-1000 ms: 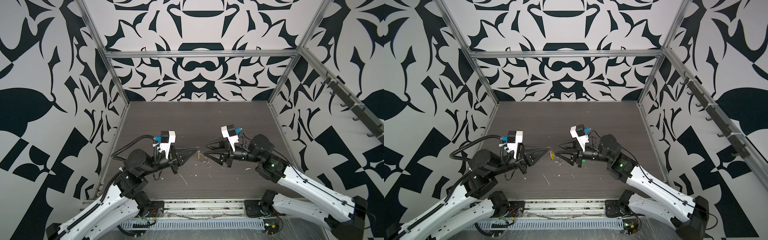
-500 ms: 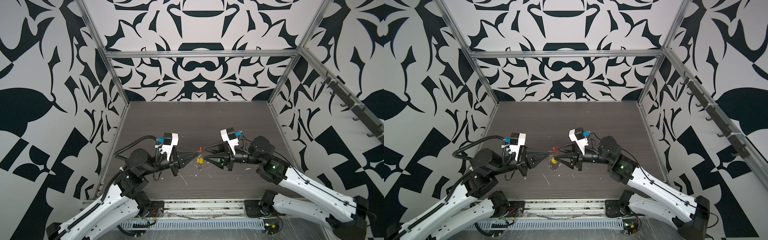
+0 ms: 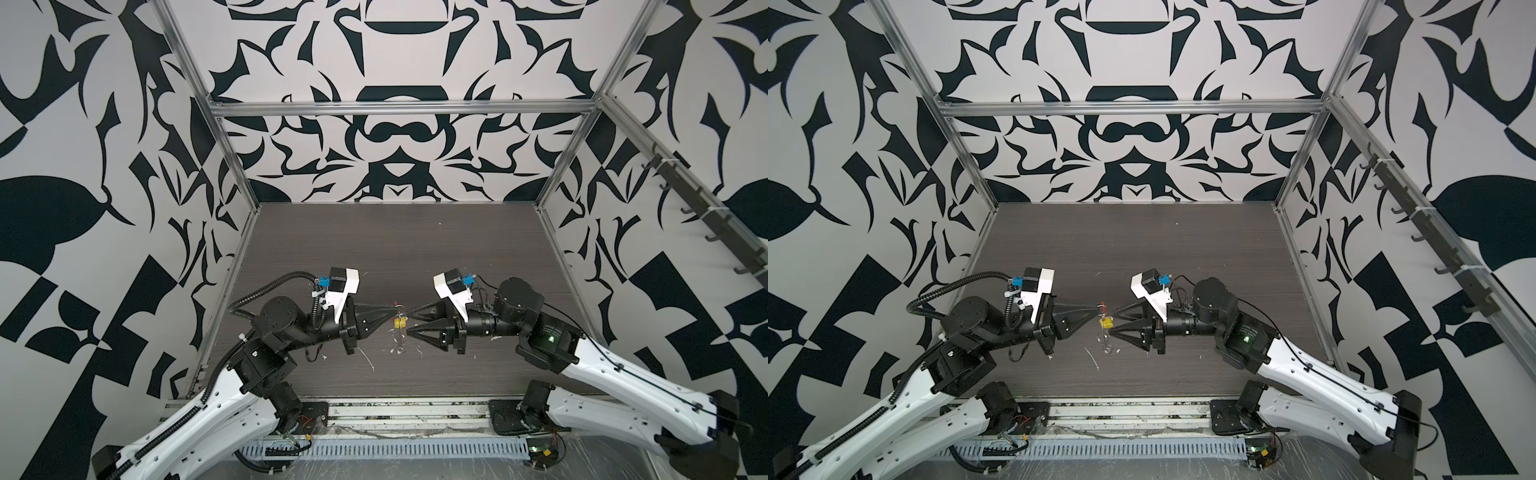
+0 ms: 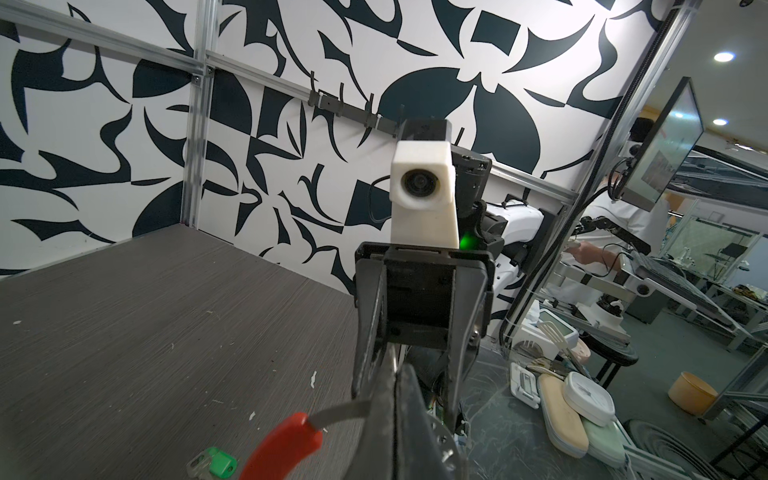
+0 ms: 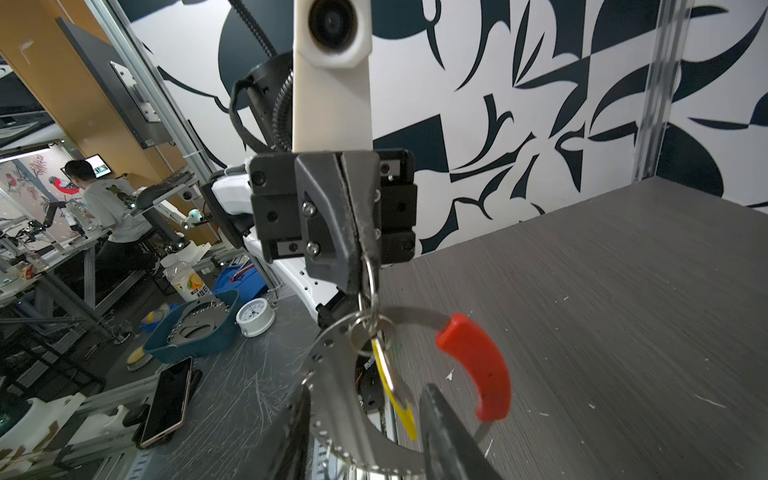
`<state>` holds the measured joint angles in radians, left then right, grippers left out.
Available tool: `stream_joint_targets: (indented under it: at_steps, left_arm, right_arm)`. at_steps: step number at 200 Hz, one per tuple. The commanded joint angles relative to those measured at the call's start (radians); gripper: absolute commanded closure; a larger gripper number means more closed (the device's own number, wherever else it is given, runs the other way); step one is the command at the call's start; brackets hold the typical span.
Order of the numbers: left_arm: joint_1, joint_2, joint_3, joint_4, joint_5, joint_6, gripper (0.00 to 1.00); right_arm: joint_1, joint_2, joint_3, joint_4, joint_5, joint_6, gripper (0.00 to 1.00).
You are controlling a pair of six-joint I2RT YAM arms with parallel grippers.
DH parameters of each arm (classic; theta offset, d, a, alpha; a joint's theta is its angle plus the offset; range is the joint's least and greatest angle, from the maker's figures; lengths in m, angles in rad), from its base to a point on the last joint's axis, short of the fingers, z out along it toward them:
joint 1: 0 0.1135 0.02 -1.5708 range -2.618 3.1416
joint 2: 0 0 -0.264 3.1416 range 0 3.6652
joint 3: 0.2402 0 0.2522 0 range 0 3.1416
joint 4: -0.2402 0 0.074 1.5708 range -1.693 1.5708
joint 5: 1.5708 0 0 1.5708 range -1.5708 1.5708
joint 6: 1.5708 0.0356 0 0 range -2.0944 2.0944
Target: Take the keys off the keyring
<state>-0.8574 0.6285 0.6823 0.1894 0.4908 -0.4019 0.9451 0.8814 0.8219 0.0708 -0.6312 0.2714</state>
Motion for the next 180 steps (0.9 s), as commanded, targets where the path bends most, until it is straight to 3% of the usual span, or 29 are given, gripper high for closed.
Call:
stream_joint_targets:
  at_steps: [1,35,97,126,164,180]
  left_arm:
    - [0.001,-0.008,0.036,0.007,0.017,0.012,1.0]
    - [0.001,-0.003,0.04,0.007,0.025,0.011,1.0]
    - [0.001,0.005,0.033,0.019,0.032,0.001,1.0]
    - [0.001,0.004,0.032,0.02,0.036,0.001,1.0]
    - [0.001,-0.004,0.031,0.013,0.033,0.003,1.0]
    - [0.001,-0.01,0.033,0.003,0.027,0.007,1.0]
  right_arm:
    - [0.016,0.009,0.046,-0.004,0.014,-0.038,0.52]
    - [0.034,0.032,0.054,0.002,0.044,-0.055,0.51]
    - [0.04,0.066,0.072,0.027,0.067,-0.062,0.59]
    - [0.041,0.074,0.079,0.027,0.073,-0.064,0.72]
    - [0.042,0.061,0.102,-0.039,0.103,-0.086,1.0]
    - [0.041,0.059,0.132,-0.106,0.117,-0.106,1.0]
